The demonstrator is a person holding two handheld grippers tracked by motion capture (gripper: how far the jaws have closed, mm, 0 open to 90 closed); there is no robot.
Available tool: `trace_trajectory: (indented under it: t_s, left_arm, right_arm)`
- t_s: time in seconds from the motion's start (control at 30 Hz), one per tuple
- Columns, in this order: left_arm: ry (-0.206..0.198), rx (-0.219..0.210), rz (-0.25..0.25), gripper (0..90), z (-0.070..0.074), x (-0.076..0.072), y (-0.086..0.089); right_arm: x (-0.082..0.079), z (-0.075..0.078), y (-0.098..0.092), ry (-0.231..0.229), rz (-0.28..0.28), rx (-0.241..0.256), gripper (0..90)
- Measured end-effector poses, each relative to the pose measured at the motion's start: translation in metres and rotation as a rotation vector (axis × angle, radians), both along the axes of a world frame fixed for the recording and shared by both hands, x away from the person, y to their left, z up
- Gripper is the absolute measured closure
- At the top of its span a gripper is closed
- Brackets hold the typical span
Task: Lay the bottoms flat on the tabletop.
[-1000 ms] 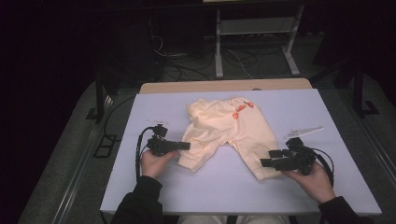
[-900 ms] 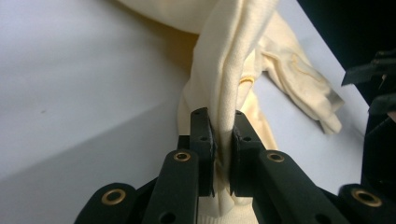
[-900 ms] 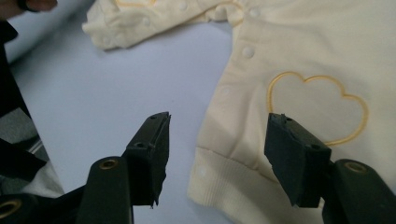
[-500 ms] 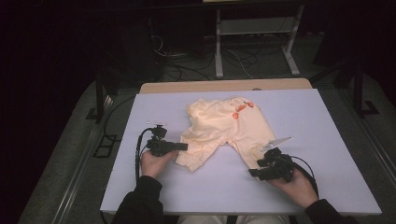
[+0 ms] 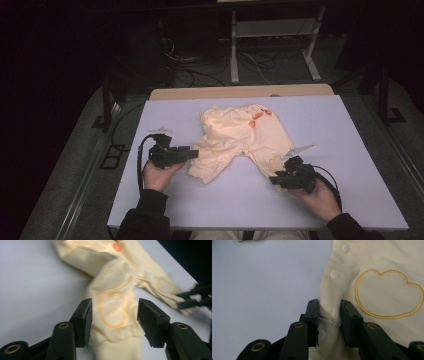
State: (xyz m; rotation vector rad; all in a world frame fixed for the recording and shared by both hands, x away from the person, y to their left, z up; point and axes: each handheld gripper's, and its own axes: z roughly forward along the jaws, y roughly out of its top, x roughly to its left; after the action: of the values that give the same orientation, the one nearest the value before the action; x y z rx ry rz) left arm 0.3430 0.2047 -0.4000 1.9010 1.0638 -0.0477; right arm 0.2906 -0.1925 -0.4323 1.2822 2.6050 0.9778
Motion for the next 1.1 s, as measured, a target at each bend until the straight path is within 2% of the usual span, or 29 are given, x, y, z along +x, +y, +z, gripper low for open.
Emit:
trace_trajectory:
  t_s: [0.03, 0.13, 0.3, 0.47, 0.63, 0.73, 0.83, 0.97, 1.1]
  left_arm:
    - [0.012, 0.000, -0.029, 43.5, 0.000, -0.001, -0.004]
    - [0.009, 0.030, -0.095, 43.1, -0.002, -0.004, -0.018]
    - [0.003, 0.086, -0.156, 43.3, -0.009, -0.005, -0.037]
    - [-0.007, 0.221, -0.195, 43.9, -0.014, -0.009, -0.052]
    - [-0.008, 0.260, -0.225, 46.7, -0.017, -0.011, -0.060]
    - [0.002, 0.278, -0.232, 47.1, -0.020, -0.010, -0.063]
    - [0.018, 0.317, -0.234, 48.0, -0.024, -0.008, -0.065]
    - [0.036, 0.326, -0.215, 56.5, -0.029, -0.005, -0.065]
    - [0.107, 0.259, -0.201, 68.9, -0.031, 0.003, -0.060]
  right_arm:
    - [0.000, 0.000, -0.001, 0.003, 0.000, 0.006, 69.4]
    - [0.002, 0.002, -0.004, 0.013, -0.008, 0.037, 70.0]
    - [0.004, 0.004, -0.010, 0.030, -0.017, 0.085, 70.1]
    - [0.005, 0.004, -0.010, 0.034, -0.015, 0.091, 70.0]
    - [0.005, 0.003, -0.010, 0.040, -0.011, 0.090, 69.7]
    - [0.005, 0.003, -0.010, 0.040, -0.011, 0.089, 69.7]
    - [0.005, 0.002, -0.010, 0.041, -0.011, 0.090, 69.7]
    - [0.006, 0.002, -0.009, 0.046, -0.011, 0.088, 69.7]
    - [0.006, 0.001, -0.008, 0.051, -0.010, 0.085, 69.7]
